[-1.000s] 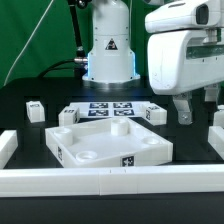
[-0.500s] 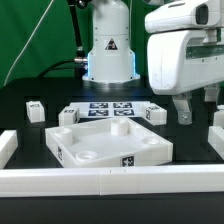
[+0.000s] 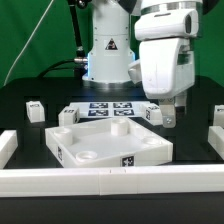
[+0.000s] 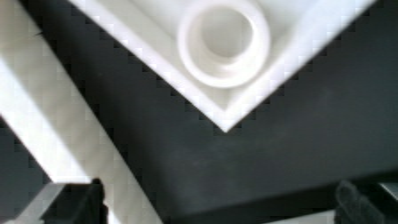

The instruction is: Assemble one leg

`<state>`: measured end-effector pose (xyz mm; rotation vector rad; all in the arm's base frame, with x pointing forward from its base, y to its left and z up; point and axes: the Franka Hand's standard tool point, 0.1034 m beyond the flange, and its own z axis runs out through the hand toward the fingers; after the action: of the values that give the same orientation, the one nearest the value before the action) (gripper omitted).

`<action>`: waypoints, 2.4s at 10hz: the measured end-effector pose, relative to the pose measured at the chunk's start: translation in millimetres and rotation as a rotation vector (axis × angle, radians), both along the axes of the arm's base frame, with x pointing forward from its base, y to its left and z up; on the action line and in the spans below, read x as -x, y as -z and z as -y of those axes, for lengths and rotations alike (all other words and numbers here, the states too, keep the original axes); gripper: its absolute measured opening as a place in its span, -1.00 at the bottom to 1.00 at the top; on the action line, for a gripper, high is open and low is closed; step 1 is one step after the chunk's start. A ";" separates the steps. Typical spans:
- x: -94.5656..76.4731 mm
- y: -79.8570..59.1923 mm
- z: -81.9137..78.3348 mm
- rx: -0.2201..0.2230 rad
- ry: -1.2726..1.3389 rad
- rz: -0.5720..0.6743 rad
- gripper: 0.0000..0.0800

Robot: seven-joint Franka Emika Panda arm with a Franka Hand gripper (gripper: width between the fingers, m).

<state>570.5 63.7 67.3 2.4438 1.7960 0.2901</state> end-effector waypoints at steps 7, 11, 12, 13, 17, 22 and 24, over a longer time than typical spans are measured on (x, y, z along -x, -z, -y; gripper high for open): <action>3.5 -0.5 -0.8 0.053 -0.155 0.025 0.62; 17.3 -2.0 12.9 0.174 -0.388 0.024 0.62; 17.7 -2.8 20.6 0.197 -0.394 0.017 0.62; 18.1 -1.8 19.4 0.196 -0.394 0.016 0.62; 18.3 -1.2 20.6 0.201 -0.425 0.021 0.62; 59.9 5.2 69.2 0.210 -0.487 0.036 0.62; 67.2 6.5 87.1 0.212 -0.461 0.022 0.62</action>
Offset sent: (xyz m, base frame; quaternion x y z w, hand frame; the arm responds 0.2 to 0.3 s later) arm 0.0000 0.0000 0.0000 0.0000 0.0000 0.0000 1.0000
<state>503.3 -23.3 60.8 1.8619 2.2334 0.1462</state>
